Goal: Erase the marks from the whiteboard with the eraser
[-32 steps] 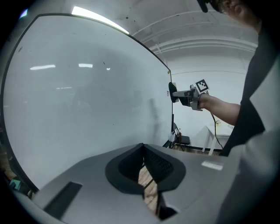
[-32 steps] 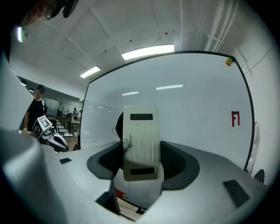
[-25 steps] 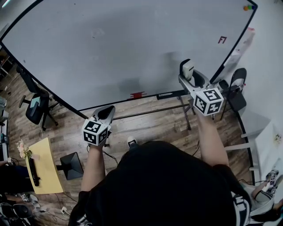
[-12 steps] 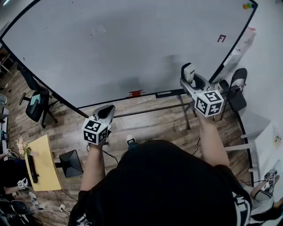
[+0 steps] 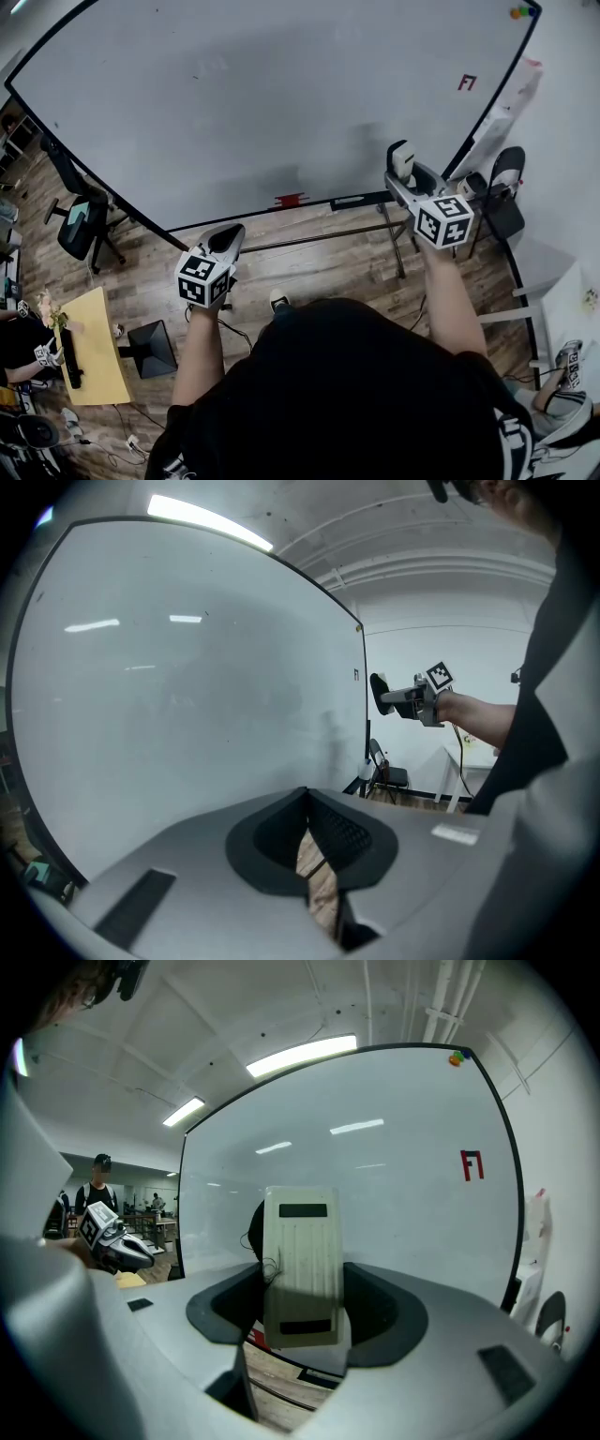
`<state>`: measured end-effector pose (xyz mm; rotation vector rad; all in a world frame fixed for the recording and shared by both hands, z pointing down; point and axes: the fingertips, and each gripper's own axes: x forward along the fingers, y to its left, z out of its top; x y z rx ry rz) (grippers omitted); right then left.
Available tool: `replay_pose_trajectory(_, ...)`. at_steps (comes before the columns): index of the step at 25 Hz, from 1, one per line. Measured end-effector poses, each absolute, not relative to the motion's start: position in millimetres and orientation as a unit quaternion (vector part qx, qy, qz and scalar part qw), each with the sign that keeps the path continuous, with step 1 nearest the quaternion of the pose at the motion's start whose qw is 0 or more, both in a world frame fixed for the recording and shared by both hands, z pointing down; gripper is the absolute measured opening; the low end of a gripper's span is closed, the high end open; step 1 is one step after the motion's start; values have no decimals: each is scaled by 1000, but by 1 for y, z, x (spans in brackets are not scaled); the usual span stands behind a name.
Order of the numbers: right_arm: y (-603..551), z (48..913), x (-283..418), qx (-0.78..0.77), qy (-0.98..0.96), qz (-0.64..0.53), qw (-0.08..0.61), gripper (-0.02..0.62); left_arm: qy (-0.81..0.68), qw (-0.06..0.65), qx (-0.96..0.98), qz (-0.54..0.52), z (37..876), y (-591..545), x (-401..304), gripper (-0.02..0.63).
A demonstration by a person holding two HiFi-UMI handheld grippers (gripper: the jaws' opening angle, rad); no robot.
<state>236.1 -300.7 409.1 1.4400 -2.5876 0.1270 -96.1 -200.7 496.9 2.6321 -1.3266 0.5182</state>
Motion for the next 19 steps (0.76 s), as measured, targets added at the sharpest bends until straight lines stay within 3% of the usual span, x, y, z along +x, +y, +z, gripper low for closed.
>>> replay_pose_trajectory(19,-297,418,241,484,-868,48,97,252,-436,78,882,163,500,-199,-82,14)
